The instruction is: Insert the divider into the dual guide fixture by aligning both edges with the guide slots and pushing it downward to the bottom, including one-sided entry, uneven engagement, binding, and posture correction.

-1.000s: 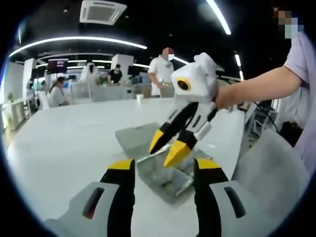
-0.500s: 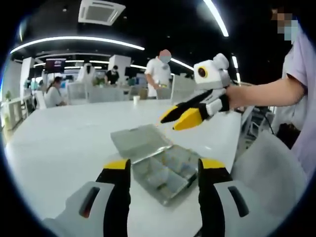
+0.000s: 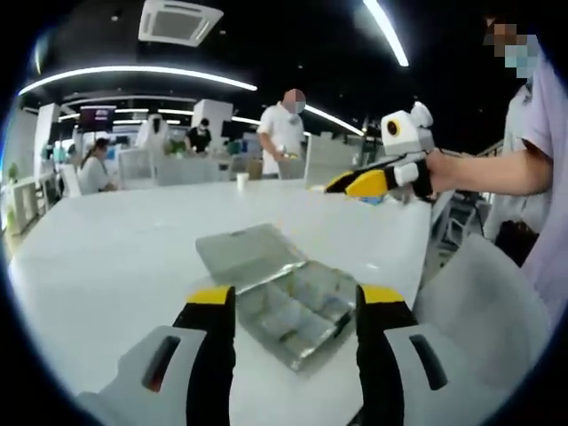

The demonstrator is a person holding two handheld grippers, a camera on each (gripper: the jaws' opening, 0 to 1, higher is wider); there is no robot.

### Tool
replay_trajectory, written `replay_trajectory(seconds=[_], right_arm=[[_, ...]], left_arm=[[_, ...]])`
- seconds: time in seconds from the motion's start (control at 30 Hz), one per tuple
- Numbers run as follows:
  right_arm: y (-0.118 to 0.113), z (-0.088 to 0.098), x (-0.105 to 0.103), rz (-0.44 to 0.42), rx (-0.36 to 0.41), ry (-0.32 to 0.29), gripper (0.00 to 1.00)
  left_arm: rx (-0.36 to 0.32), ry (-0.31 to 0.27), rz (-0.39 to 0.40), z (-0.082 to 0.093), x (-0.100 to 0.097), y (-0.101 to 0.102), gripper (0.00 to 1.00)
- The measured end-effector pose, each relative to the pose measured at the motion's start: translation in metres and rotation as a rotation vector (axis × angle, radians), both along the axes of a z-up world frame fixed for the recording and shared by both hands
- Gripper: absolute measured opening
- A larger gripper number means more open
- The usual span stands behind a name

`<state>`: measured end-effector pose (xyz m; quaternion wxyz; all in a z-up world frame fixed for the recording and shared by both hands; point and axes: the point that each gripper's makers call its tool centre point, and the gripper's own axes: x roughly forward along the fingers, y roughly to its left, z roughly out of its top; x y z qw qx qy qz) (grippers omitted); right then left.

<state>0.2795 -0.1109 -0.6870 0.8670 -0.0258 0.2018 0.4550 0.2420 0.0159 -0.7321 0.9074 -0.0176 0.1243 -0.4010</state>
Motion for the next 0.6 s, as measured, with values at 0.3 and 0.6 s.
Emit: replay_trajectory(seconds=[0.3,0.6], right_arm=[[-0.039,-0.003,-0.012,-0.122,0.023,0.003,0.29],[-0.106,-0.033,-0.022,-0.358,-0.008,0.065,0.32]], left_arm=[[0.003,0.0,-0.004,0.0,-0.001,-0.001,0.53],[0.003,0.002,-0.01,0.0,-0.001,-0.001,0.53]])
